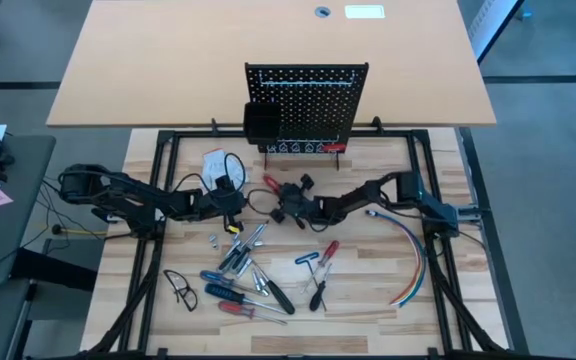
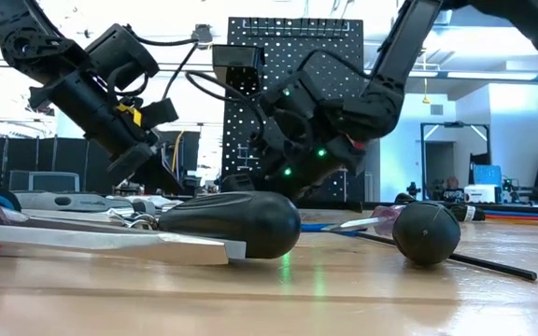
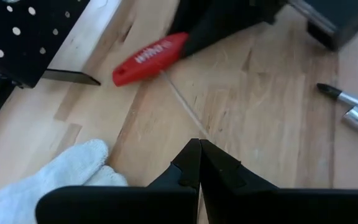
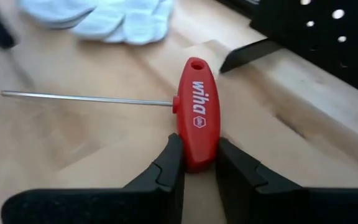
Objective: Hang tools onto peg board
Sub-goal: Hang the red allen wrench on the pegboard
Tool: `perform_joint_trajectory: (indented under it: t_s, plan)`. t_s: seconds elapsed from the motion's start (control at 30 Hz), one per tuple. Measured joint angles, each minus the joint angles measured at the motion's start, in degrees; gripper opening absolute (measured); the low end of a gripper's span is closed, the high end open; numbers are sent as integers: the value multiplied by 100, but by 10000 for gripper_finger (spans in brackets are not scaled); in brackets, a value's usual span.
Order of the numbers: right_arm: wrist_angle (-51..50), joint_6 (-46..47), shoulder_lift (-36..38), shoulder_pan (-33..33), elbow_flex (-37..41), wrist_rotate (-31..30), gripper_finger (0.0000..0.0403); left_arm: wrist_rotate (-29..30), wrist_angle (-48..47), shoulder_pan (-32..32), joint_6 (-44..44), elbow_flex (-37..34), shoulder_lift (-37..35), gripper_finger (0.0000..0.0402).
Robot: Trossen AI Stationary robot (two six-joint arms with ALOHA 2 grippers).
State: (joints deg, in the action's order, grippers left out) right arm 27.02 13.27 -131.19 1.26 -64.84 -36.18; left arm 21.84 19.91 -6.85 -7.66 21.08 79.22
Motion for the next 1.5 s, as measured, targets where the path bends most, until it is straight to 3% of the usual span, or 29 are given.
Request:
perform_joint_trajectory:
  t_s: [0.27, 0.4, 0.63, 0.8, 0.93, 1.03, 1.13, 1.27, 1.5]
  plan:
    - [-1330, -8, 626, -429, 29, -397, 76, -3, 52, 0, 26, 0, 0, 0]
    - [-2277, -21, 1073, -715, 60, -897, 75, -3, 52, 0, 24, 0, 0, 0]
    - [-4197, 307, 2087, -1415, 46, -2918, 75, -3, 40, 0, 57, 0, 0, 0]
    - [-5242, 265, 2810, -1790, 45, -3877, 75, -3, 48, 0, 63, 0, 0, 0]
    - [-5919, -322, 3305, -1858, 33, -4591, 75, -3, 48, 0, 61, 0, 0, 0]
    - [-6063, -1374, 3527, -1759, 33, -5290, 75, -5, 48, 0, 63, 0, 0, 0]
    - [-6057, -2599, 3667, -1502, 31, -5373, 75, -4, 51, 0, 63, 0, 0, 0]
    - [-6329, -3429, 3663, -1067, 28, -5372, 73, -6, 56, 0, 61, 0, 0, 0]
    - [-7092, -2475, 3619, -418, 28, -5375, 57, -6, 57, 0, 61, 0, 0, 0]
